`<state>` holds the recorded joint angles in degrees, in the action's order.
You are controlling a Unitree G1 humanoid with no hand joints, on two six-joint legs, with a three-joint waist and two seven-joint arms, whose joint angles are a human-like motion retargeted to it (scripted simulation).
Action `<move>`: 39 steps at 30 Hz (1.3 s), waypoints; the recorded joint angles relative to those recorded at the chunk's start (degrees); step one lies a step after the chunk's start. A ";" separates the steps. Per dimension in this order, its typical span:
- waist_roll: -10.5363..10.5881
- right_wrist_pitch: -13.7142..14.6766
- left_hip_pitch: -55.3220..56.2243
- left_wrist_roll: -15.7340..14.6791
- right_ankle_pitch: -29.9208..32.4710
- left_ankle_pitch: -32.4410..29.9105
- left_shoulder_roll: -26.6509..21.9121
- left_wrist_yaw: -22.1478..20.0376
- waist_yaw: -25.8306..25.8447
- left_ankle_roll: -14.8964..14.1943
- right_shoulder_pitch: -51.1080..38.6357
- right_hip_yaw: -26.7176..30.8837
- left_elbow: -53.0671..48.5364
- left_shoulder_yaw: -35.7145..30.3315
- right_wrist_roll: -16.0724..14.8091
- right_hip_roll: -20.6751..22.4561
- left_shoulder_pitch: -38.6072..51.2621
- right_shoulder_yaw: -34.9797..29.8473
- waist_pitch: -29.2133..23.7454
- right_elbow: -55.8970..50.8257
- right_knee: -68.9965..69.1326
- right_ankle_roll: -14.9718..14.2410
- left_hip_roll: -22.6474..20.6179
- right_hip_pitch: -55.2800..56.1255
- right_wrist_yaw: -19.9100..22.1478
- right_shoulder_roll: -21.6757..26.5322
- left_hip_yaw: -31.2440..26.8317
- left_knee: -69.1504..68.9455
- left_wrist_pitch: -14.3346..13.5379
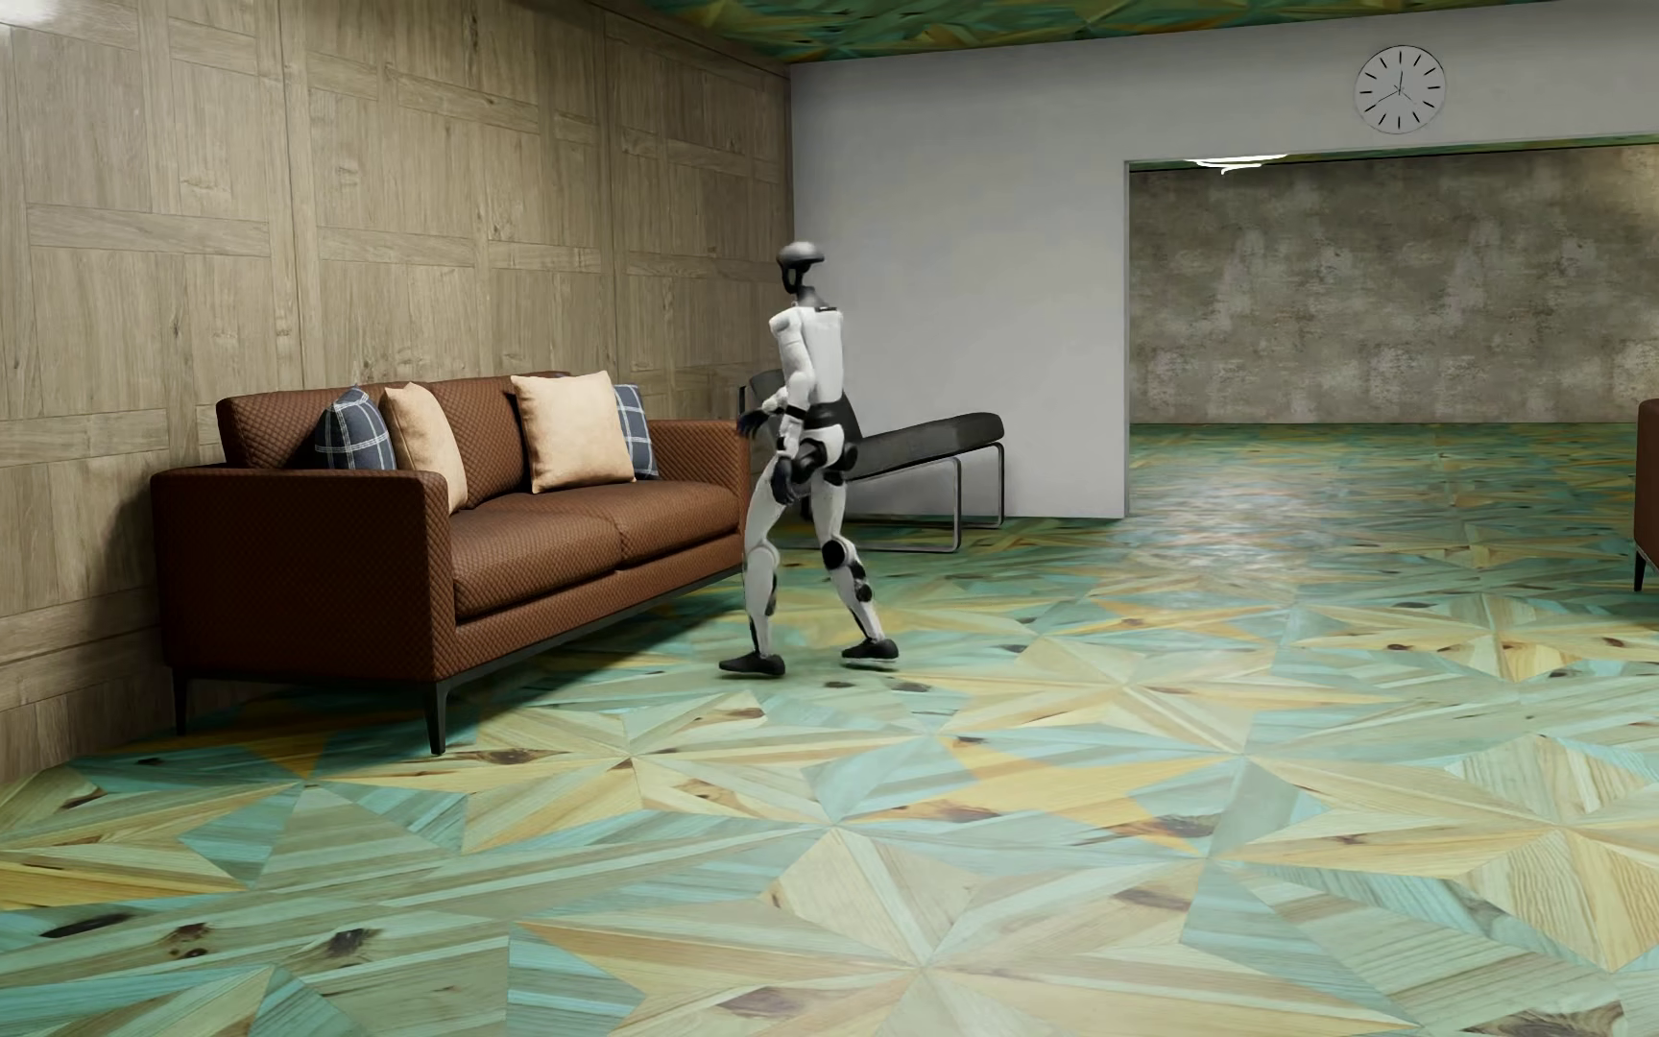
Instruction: Move towards the sofa
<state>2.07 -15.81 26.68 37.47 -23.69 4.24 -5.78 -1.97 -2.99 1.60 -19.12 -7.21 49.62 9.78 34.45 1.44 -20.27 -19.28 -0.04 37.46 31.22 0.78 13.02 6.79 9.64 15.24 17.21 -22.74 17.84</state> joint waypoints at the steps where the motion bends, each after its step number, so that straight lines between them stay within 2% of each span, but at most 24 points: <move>1: -0.72 0.66 -0.36 1.43 2.07 2.12 0.14 2.05 0.02 -0.38 2.85 -0.06 1.19 -1.16 -1.41 -1.25 0.41 1.92 -0.35 -2.19 4.39 -0.41 -0.16 1.26 1.41 -1.61 0.43 -2.24 0.80; 2: -1.33 0.75 -1.18 2.75 6.00 3.66 0.53 4.45 0.11 -0.30 5.68 1.00 1.32 -2.28 -1.81 -2.37 0.89 2.50 -0.69 -3.46 9.96 -0.93 -0.51 3.72 2.20 -3.02 1.41 -3.15 0.88; 3: -1.94 1.12 -2.39 3.39 10.90 4.96 1.32 5.73 0.17 -0.05 8.18 2.90 0.27 -2.63 -1.79 -3.56 1.36 1.65 -1.01 -3.93 16.53 -3.10 -1.20 7.20 1.27 -3.82 2.78 -3.12 0.18; 5: -3.41 1.80 -5.15 2.74 16.98 6.97 3.33 4.01 -0.08 0.28 11.56 5.60 -3.56 -1.20 3.30 -6.32 2.92 -3.88 -1.74 -1.67 30.32 -8.71 -2.78 15.00 -6.18 -2.73 5.48 -1.91 -2.16; 6: -4.32 0.79 -6.04 2.14 15.99 7.78 4.07 1.49 -0.29 0.21 13.20 4.46 -5.48 -0.22 4.46 -9.42 4.31 -4.70 -2.16 1.10 35.10 -8.91 -3.49 18.30 -9.74 -2.96 6.21 -1.78 -3.43; 9: -6.74 -7.86 -8.02 1.08 11.44 8.85 4.65 -3.83 0.23 -0.45 18.04 -4.96 -10.20 0.85 -0.54 -19.90 10.45 -1.33 -3.13 14.03 35.57 -1.45 -6.20 22.57 -8.90 -5.82 5.19 -0.27 -5.57; 10: -7.34 -9.67 -8.56 0.74 9.89 9.07 4.78 -4.56 0.66 -0.77 19.30 -6.90 -10.87 1.02 -0.19 -20.98 12.27 -3.77 -3.34 18.66 32.04 -0.20 -7.12 23.12 -11.39 -5.86 4.46 0.41 -7.34; 12: -8.27 -9.99 -9.24 0.21 8.12 9.79 4.75 -4.80 1.39 -1.69 22.10 -6.38 -13.54 0.72 -0.68 -18.44 15.14 -6.72 -3.53 21.65 19.66 -0.83 -8.13 23.64 -18.10 -4.08 3.02 1.12 -10.57; 13: -8.66 -7.61 -9.48 -0.06 8.67 10.14 4.61 -4.88 1.68 -2.16 24.23 -4.97 -14.93 0.53 0.48 -16.26 16.05 -8.94 -3.46 20.58 9.87 -2.56 -8.51 22.71 -19.80 -1.97 2.31 1.34 -12.30; 14: -8.90 -6.51 -10.22 0.21 14.51 9.56 3.99 -4.91 1.95 -2.48 26.29 -4.10 -16.27 0.07 0.24 -13.99 16.63 -8.74 -3.26 18.85 0.66 -1.20 -8.46 20.99 -18.83 -1.34 1.48 3.38 -13.53; 16: -9.14 -7.27 -10.06 0.09 13.69 9.64 3.49 -4.65 2.23 -3.22 29.60 -5.88 -18.07 -0.22 -3.59 -13.56 16.92 -3.70 -3.12 15.78 -3.07 -0.30 -8.31 18.64 -12.64 -2.35 0.00 3.33 -14.78; 17: -8.95 -7.20 -9.68 -0.39 13.95 10.03 3.59 -4.89 2.34 -3.66 29.68 -6.52 -18.45 0.66 -5.02 -13.09 16.37 -2.46 -3.17 15.22 -3.86 -0.57 -7.62 18.09 -10.07 -3.37 -0.40 2.43 -14.51; 18: -8.60 -7.37 -9.27 -0.85 13.73 10.70 3.96 -5.28 2.40 -4.18 28.81 -6.92 -18.23 1.63 -4.71 -12.54 15.39 -3.46 -3.24 15.27 -3.85 -0.66 -6.74 17.73 -9.40 -3.74 -0.76 0.96 -13.83; 21: -7.14 -7.10 -7.08 0.13 12.24 12.72 3.34 -4.12 2.29 -5.76 22.42 -8.25 -13.51 1.58 -1.25 -10.03 13.38 -9.08 -3.32 14.25 -4.19 0.23 -3.29 16.39 -12.48 -3.95 -2.27 -5.17 -9.81; 22: -6.51 -6.99 -5.64 0.98 11.68 13.17 2.64 -2.54 2.15 -6.45 19.97 -8.55 -11.14 1.25 -0.56 -8.97 12.63 -9.86 -3.40 13.54 -4.03 0.55 -1.73 16.01 -11.82 -4.40 -3.00 -8.81 -8.30; 24: -5.23 -6.60 -0.79 2.73 10.59 10.52 2.38 0.36 1.73 -8.18 15.14 -8.94 -7.07 0.82 -0.61 -7.42 11.87 -9.47 -3.67 12.20 -3.39 1.00 0.86 15.42 -8.67 -5.99 -5.86 -18.61 -3.32; 26: -3.99 -5.16 4.34 2.99 9.51 6.39 2.28 1.34 1.23 -10.53 10.59 -9.51 -3.87 1.71 0.07 -6.62 9.72 -10.40 -3.85 10.80 -2.61 1.10 1.87 14.99 -6.45 -6.45 -10.24 -27.46 -1.21; 28: -2.73 -3.15 6.06 2.58 9.01 11.06 2.77 1.95 0.76 -12.40 7.08 -9.60 -2.48 2.50 0.44 -6.06 7.49 -10.95 -3.68 8.52 -2.46 0.85 0.56 14.66 -5.38 -6.03 -14.54 -28.67 -1.13; 29: -2.16 -2.47 5.07 2.77 8.95 13.27 3.12 2.39 0.60 -14.68 5.79 -9.43 -2.32 2.46 0.57 -6.02 6.16 -11.16 -3.40 7.67 -2.77 0.58 -1.30 14.37 -5.07 -5.59 -17.07 -24.66 -1.47; 30: -1.72 -2.01 3.09 2.77 9.18 13.38 3.74 2.71 0.48 -13.69 4.87 -9.24 -2.49 2.50 0.63 -6.25 5.06 -11.15 -3.02 6.95 -3.74 0.29 -3.31 13.80 -4.62 -4.98 -19.12 -18.25 -1.95; 32: -0.81 -1.26 -1.70 2.65 9.59 16.00 4.33 3.85 0.63 -9.05 4.35 -9.41 -2.88 2.42 0.08 -6.58 3.55 -10.78 -2.13 5.90 -5.37 -0.34 -3.51 12.56 -4.41 -4.10 -15.92 -10.08 -2.73; 33: -0.46 -1.60 -3.51 2.97 9.92 15.50 4.41 4.14 0.71 -8.06 4.61 -9.52 -2.87 2.12 -0.11 -7.05 3.55 -10.23 -1.76 5.89 -6.21 -0.65 -4.06 11.83 -4.24 -3.68 -15.13 -7.02 -2.77; 36: -0.44 -3.96 -6.33 4.87 9.59 13.18 3.10 5.13 0.92 -7.51 8.26 -10.66 -3.30 0.80 -2.40 -10.04 6.18 -6.25 -1.15 7.06 -6.06 -1.70 -7.06 10.43 -2.50 -4.14 -15.40 -2.51 -2.35; 39: -0.87 -5.12 -9.39 3.60 9.31 12.39 2.36 1.03 1.18 -6.85 11.39 -10.86 -8.97 2.74 -3.12 -12.62 7.85 -7.98 -0.70 12.03 -6.03 -2.80 -9.62 8.95 -4.80 -5.27 -15.12 0.95 -4.85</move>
<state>1.20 -20.94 17.28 41.07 -14.38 16.63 -3.42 -0.95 -1.80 -5.25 -7.73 -18.08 40.65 12.53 31.34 -11.18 -12.42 -27.26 -0.73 49.48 25.19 -2.01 3.40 15.74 4.84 9.97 2.09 -21.79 12.99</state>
